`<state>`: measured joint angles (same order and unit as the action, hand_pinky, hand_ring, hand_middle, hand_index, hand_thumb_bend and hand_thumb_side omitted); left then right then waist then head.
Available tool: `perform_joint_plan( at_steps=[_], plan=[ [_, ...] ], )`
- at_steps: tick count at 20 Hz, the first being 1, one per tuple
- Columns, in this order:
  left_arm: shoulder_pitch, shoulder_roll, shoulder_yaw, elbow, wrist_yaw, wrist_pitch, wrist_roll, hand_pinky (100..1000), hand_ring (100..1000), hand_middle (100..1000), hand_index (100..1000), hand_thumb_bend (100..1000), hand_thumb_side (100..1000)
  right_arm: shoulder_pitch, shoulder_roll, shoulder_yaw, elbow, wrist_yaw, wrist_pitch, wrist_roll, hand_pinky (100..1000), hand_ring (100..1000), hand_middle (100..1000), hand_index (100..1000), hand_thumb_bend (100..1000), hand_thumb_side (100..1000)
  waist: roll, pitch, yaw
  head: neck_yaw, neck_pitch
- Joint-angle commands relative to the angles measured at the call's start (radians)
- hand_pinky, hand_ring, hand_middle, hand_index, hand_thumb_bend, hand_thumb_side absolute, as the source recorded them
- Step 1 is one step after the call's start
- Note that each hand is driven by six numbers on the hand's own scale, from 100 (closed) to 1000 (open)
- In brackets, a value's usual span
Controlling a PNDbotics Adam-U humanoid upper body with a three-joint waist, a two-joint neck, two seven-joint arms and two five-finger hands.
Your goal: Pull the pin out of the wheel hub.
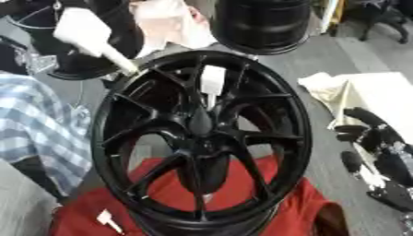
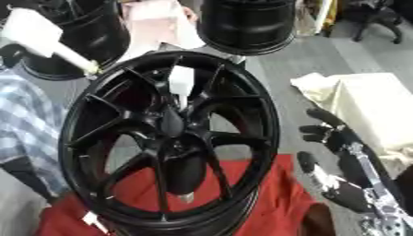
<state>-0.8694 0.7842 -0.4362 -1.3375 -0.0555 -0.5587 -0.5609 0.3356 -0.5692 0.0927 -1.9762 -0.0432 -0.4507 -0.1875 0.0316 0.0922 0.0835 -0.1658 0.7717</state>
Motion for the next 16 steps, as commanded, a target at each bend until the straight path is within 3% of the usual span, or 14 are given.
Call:
perform_joint_plan(
  at_steps=[1,3,6,7,11,16],
  plan=[
    [0.031,0.043,0.032,0.076,-0.182,-0.348,-0.346,617,1000,648,828,235,292,-0.001,-0.019,-0.008,-0.024,0.004,-0.001,-0.003,759,791,900,950,360,485,-0.002,-0.013,-0.001,0.007,-0.002],
    [0.067,0.029,0.062,0.13,-0.284,-0.348,-0.346,653,1000,727,891,272,398,-0.001,-0.016,-0.008,-0.024,0.005,0.0,-0.002,759,791,900,950,360,485,-0.004,-0.013,-0.001,0.007,-0.002],
    [0.112,0.011,0.129,0.19,-0.374,-0.348,-0.346,685,1000,788,934,349,643,0.0,-0.011,-0.008,-0.024,0.007,0.001,-0.003,759,791,900,950,360,486,-0.009,-0.012,-0.002,0.008,-0.002],
    [0.128,0.009,0.155,0.208,-0.394,-0.348,-0.346,687,1000,794,937,346,671,0.001,-0.009,-0.009,-0.024,0.007,0.001,-0.004,759,791,900,950,360,486,-0.01,-0.012,-0.002,0.008,-0.002],
    [0.177,0.014,0.23,0.261,-0.434,-0.348,-0.346,694,1000,810,946,317,698,0.006,-0.002,-0.011,-0.024,0.013,0.002,-0.008,760,791,900,950,360,486,-0.013,-0.01,-0.001,0.002,-0.002],
    [0.229,0.027,0.272,0.271,-0.423,-0.348,-0.346,692,1000,807,944,271,689,0.007,-0.001,-0.012,-0.024,0.013,0.001,-0.01,760,791,900,950,360,486,-0.014,-0.012,0.002,-0.001,-0.002]
  ],
)
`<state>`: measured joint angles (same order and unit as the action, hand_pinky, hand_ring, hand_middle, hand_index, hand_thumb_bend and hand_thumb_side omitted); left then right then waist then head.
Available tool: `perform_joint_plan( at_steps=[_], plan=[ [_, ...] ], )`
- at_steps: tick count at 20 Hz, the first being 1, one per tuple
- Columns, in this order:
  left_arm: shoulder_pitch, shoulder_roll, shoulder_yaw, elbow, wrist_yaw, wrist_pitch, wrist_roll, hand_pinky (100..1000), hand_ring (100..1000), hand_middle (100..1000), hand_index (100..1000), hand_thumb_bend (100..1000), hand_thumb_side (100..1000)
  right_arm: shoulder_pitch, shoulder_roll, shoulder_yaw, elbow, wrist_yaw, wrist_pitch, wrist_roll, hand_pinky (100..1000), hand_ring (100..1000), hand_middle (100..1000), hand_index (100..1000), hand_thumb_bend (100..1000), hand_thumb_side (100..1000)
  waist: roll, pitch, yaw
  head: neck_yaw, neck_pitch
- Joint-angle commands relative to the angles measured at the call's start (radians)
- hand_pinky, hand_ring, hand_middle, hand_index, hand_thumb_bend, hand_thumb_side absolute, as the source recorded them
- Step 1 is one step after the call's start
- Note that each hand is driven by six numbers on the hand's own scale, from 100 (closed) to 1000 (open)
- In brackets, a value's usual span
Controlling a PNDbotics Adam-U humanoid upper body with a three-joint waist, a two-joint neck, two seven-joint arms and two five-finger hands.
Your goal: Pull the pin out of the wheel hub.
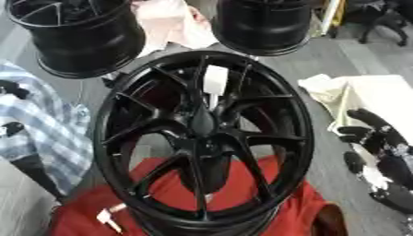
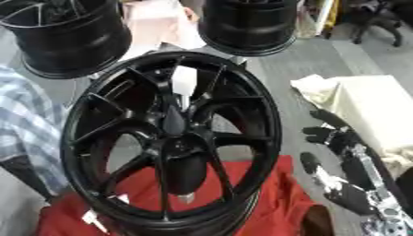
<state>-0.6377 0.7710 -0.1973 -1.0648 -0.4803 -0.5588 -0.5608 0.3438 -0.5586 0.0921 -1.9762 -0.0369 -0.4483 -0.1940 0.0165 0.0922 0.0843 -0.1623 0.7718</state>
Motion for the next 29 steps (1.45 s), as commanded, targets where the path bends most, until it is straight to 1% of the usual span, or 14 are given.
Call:
perform_joint_plan(
  at_steps=[1,3,4,7,11,15,17,19,22,23,24,26,29],
  plan=[
    [0.006,0.041,0.039,0.002,0.002,-0.348,-0.346,691,1000,806,943,254,689,-0.001,-0.012,-0.011,-0.024,0.007,-0.002,-0.004,760,791,900,950,359,486,0.0,-0.013,0.003,-0.005,-0.002],
    [0.022,0.039,0.049,0.008,0.008,-0.348,-0.346,689,1000,802,940,205,693,-0.001,-0.012,-0.012,-0.024,0.006,-0.003,-0.003,760,791,900,950,361,486,-0.001,-0.014,0.004,-0.008,-0.002],
    [0.031,0.038,0.052,0.01,0.013,-0.348,-0.346,689,1000,802,940,205,693,0.0,-0.01,-0.012,-0.024,0.006,-0.003,-0.003,760,791,900,950,361,486,-0.001,-0.014,0.005,-0.01,-0.002],
    [0.065,0.029,0.065,-0.005,0.06,-0.348,-0.346,683,1000,792,930,100,691,0.001,-0.007,-0.013,-0.024,0.007,-0.002,-0.003,760,791,900,950,360,486,-0.004,-0.013,0.006,-0.012,-0.002],
    [0.132,0.012,0.102,-0.062,0.204,-0.348,-0.346,673,1000,773,912,100,703,0.002,-0.003,-0.013,-0.024,0.009,-0.002,-0.004,760,791,900,949,360,486,-0.008,-0.012,0.01,-0.017,-0.002],
    [0.215,-0.018,0.173,-0.136,0.364,-0.348,-0.346,659,1000,748,890,100,673,0.002,0.003,-0.014,-0.024,0.011,-0.001,-0.006,760,791,900,949,359,485,-0.012,-0.009,0.016,-0.021,-0.002],
    [0.261,-0.046,0.217,-0.168,0.429,-0.348,-0.346,655,1000,743,886,100,666,0.003,0.007,-0.015,-0.024,0.012,-0.001,-0.006,760,791,899,949,359,485,-0.014,-0.009,0.02,-0.026,-0.002],
    [0.293,-0.068,0.248,-0.192,0.468,-0.348,-0.346,653,1000,741,885,100,664,0.004,0.009,-0.015,-0.024,0.013,0.0,-0.007,760,791,899,949,359,485,-0.015,-0.008,0.023,-0.027,-0.002],
    [0.305,-0.074,0.26,-0.204,0.484,-0.348,-0.346,653,1000,741,885,100,664,0.004,0.01,-0.015,-0.024,0.015,0.0,-0.008,760,791,899,949,359,485,-0.016,-0.008,0.024,-0.027,-0.002],
    [0.313,-0.081,0.267,-0.198,0.489,-0.348,-0.346,637,1000,722,872,100,692,0.002,0.015,-0.015,-0.024,0.014,0.0,-0.009,760,791,900,949,364,479,-0.022,-0.006,0.028,-0.03,-0.002],
    [0.329,-0.098,0.284,-0.185,0.5,-0.348,-0.346,636,1000,718,870,100,698,0.001,0.021,-0.014,-0.024,0.014,0.001,-0.008,760,792,900,949,358,484,-0.029,-0.005,0.031,-0.031,-0.002],
    [0.367,-0.139,0.325,-0.18,0.525,-0.348,-0.346,631,1000,709,866,100,718,-0.001,0.027,-0.013,-0.024,0.013,0.001,-0.006,760,791,900,949,356,484,-0.036,-0.004,0.032,-0.027,-0.002],
    [0.393,-0.213,0.364,-0.188,0.571,-0.343,-0.346,623,1000,697,857,100,757,-0.004,0.033,-0.013,-0.024,0.014,0.002,-0.005,761,792,900,950,350,479,-0.04,0.0,0.036,-0.026,-0.002]
  ],
)
